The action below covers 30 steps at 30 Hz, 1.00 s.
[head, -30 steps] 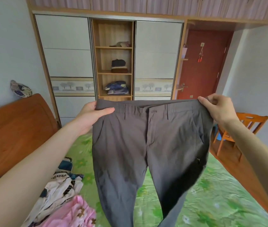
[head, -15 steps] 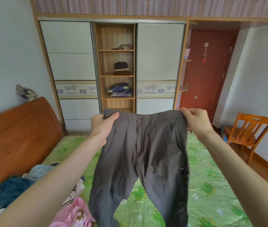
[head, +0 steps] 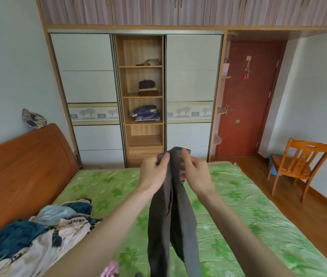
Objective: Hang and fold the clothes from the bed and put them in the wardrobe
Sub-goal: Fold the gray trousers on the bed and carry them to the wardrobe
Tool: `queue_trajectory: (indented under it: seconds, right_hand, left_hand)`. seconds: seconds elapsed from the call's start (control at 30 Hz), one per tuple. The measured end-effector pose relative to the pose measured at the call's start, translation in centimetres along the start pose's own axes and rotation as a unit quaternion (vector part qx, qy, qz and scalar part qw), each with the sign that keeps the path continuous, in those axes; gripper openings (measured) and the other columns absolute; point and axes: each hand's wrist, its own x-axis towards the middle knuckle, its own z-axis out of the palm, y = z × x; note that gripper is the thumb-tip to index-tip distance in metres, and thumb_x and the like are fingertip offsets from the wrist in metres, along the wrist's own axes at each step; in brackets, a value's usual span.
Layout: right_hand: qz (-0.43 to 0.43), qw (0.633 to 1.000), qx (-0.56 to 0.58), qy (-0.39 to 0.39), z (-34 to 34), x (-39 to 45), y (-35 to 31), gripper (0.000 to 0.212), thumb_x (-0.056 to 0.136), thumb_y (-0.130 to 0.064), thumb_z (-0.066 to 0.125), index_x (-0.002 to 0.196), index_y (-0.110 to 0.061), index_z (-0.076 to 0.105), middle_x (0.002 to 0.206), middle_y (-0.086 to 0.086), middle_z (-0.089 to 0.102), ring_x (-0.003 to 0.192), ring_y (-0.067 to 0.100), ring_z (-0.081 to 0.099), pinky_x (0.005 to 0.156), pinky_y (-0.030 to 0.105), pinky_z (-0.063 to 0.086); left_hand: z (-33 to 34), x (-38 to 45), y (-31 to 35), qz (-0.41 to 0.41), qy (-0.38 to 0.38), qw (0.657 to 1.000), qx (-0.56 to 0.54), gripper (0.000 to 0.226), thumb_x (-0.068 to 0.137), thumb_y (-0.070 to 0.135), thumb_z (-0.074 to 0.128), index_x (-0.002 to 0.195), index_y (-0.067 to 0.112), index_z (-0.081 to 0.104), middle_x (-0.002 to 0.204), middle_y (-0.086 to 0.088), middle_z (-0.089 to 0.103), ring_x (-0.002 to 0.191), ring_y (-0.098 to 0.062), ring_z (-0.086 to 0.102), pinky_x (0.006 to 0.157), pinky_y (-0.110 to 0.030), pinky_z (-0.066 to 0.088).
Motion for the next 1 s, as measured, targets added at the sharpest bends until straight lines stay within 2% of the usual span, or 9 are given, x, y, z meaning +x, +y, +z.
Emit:
queue_trajectory:
  seconds: [0.1, 0.17, 0.3, 0.4, 0.47, 0.57, 0.67, 0.83, 1.0]
  right_hand:
    - [0.038, 0.997, 0.051, -0.040, 0.7, -0.8, -0.3, 0.048, 0.112, -0.047, 0.035, 0.099, -0.029, 0.078, 0.085, -0.002, 0.077, 0.075, 0.008, 0.068, 0.062, 0.021, 0.052]
    - [0.040, 0.994, 0.079, -0.067, 0.9, -1.2, -0.3, 0.047, 0.113, -0.043, 0.032, 0.108, -0.028, 0.077, 0.082, -0.008, 0.071, 0.074, 0.004, 0.062, 0.065, 0.019, 0.048]
    - [-0.008, 0.992, 0.077, -0.096, 0.6, -1.5, 0.5, 0.043, 0.114, -0.033, 0.036, 0.118, -0.021, 0.077, 0.101, -0.008, 0.075, 0.088, 0.004, 0.066, 0.078, 0.023, 0.055]
    - [-0.120, 0.990, 0.048, 0.063, -0.9, -1.2, 1.3, 0.019, 0.109, -0.016, 0.053, 0.117, -0.019, 0.070, 0.117, -0.009, 0.070, 0.107, 0.007, 0.063, 0.088, 0.022, 0.049]
    - [-0.101, 0.990, 0.060, 0.083, -2.5, 0.0, 1.6, 0.039, 0.103, -0.003, 0.059, 0.136, -0.023, 0.053, 0.138, -0.002, 0.057, 0.128, 0.014, 0.052, 0.103, 0.029, 0.045]
    - [0.028, 0.991, 0.108, -0.067, -5.1, 2.3, 1.1, 0.075, 0.099, -0.008, 0.067, 0.161, -0.032, 0.033, 0.153, -0.002, 0.050, 0.143, 0.017, 0.046, 0.119, 0.041, 0.039]
    - [0.050, 0.978, 0.088, -0.183, -6.2, 3.8, 0.2, 0.067, 0.091, -0.005, 0.077, 0.150, -0.026, 0.053, 0.132, 0.002, 0.072, 0.126, 0.020, 0.066, 0.107, 0.035, 0.052]
    - [-0.064, 0.988, -0.055, -0.127, -6.0, 5.2, -0.4, 0.041, 0.080, -0.008, 0.088, 0.114, -0.027, 0.076, 0.103, -0.028, 0.065, 0.099, -0.024, 0.061, 0.081, 0.003, 0.050]
    - [-0.101, 0.969, -0.135, -0.180, -6.7, 5.7, -0.7, 0.033, 0.075, -0.035, 0.089, 0.104, -0.028, 0.078, 0.098, -0.018, 0.078, 0.099, -0.005, 0.069, 0.086, 0.008, 0.051]
  left_hand:
    - [-0.6, -0.9, 0.4, 0.003, -0.050, 0.997, -0.063, 0.024, 0.092, 0.057, 0.072, 0.082, 0.038, 0.082, 0.073, 0.011, 0.075, 0.069, 0.001, 0.066, 0.063, -0.014, 0.047]
    - [-1.0, -1.2, 0.3, 0.011, -0.064, 0.993, -0.099, 0.005, 0.089, 0.044, 0.082, 0.084, 0.042, 0.082, 0.086, 0.012, 0.081, 0.080, 0.006, 0.072, 0.065, -0.006, 0.048]
    - [-2.0, -0.9, -0.4, -0.027, -0.040, 0.992, -0.120, 0.012, 0.099, 0.027, 0.073, 0.093, 0.020, 0.082, 0.096, 0.001, 0.082, 0.099, -0.014, 0.076, 0.087, -0.031, 0.058]
    - [-3.5, -0.2, -0.6, -0.059, -0.065, 0.985, -0.151, 0.013, 0.102, 0.020, 0.068, 0.103, 0.013, 0.079, 0.101, -0.004, 0.082, 0.101, -0.023, 0.077, 0.087, -0.035, 0.060]
    - [-4.4, 0.4, -0.8, -0.045, -0.113, 0.981, -0.152, 0.014, 0.104, 0.017, 0.065, 0.106, 0.019, 0.079, 0.104, 0.003, 0.082, 0.101, -0.015, 0.077, 0.078, -0.021, 0.058]
    - [-5.6, 1.0, -0.6, -0.026, -0.166, 0.973, -0.155, 0.028, 0.104, 0.008, 0.059, 0.126, 0.019, 0.073, 0.120, 0.004, 0.079, 0.113, -0.012, 0.073, 0.096, -0.024, 0.056]
    - [-6.3, 1.9, -0.7, -0.019, -0.169, 0.974, -0.152, 0.027, 0.098, 0.010, 0.061, 0.122, 0.019, 0.071, 0.117, 0.000, 0.079, 0.114, -0.019, 0.072, 0.105, -0.039, 0.049]
    - [-7.3, 2.1, -0.7, -0.004, -0.189, 0.982, -0.009, 0.055, 0.073, 0.045, 0.087, 0.122, 0.029, 0.066, 0.115, 0.009, 0.077, 0.111, -0.011, 0.072, 0.105, -0.041, 0.054]
    - [-7.3, 3.1, -0.5, 0.056, -0.196, 0.978, 0.036, 0.021, 0.096, 0.007, 0.075, 0.117, 0.008, 0.072, 0.116, -0.013, 0.077, 0.111, -0.029, 0.072, 0.109, -0.051, 0.051]
